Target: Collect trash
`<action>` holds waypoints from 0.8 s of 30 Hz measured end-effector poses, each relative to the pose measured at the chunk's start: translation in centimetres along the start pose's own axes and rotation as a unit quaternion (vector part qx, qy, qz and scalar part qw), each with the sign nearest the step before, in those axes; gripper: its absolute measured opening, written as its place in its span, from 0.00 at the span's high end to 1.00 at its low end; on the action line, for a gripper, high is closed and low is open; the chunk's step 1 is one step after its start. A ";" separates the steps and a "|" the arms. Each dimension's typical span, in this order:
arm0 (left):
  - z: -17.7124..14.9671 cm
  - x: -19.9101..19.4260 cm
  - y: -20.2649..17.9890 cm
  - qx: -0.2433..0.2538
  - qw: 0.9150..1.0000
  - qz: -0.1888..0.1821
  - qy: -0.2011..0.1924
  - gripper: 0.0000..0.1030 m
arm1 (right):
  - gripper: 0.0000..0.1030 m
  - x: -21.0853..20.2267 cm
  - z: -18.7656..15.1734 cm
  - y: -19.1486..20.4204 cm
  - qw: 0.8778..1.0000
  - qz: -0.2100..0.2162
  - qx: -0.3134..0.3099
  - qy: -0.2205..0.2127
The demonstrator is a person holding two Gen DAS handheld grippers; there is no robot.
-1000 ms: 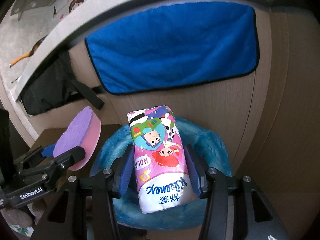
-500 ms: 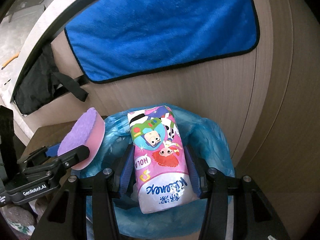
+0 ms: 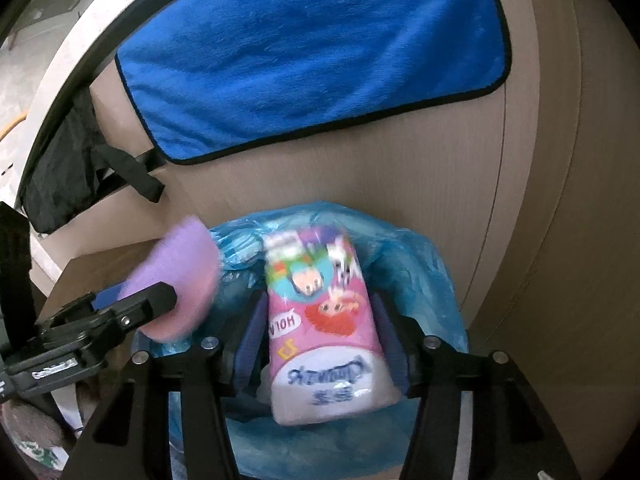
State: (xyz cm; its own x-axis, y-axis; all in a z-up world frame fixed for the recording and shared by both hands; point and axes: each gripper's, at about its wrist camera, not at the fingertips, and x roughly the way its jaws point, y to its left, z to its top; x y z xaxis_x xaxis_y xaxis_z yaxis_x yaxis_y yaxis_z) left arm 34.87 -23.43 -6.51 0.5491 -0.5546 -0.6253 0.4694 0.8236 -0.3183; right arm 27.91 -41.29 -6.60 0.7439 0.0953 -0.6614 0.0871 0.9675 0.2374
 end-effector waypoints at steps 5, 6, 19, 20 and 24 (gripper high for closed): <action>0.1 -1.1 0.2 -0.005 1.000 -0.002 -0.009 0.11 | 0.49 -0.7 -0.1 0.2 1.000 0.001 0.002 -0.005; 0.2 -1.5 0.1 -0.005 1.000 0.001 -0.010 0.11 | 0.49 -1.0 -0.2 0.3 1.000 0.003 0.003 -0.007; -7.5 -18.8 -0.6 0.045 0.985 0.137 -0.099 0.11 | 0.45 -11.8 -5.0 7.0 0.997 0.025 -0.045 -0.061; -8.4 -20.1 -0.7 0.045 0.983 0.145 -0.107 0.11 | 0.44 -12.9 -5.9 8.0 0.996 0.023 -0.060 -0.066; -11.5 -24.8 -1.4 0.045 0.975 0.172 -0.133 0.11 | 0.36 -17.1 -9.1 11.7 0.990 0.016 -0.107 -0.091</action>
State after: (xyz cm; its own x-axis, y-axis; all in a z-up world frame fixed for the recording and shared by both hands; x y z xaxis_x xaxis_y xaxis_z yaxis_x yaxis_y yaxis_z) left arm 12.62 -9.48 1.27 0.8393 -0.2679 -0.4731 0.2780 0.9593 -0.0500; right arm 10.15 -29.52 1.03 0.8523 0.1022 -0.5130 -0.0661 0.9939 0.0883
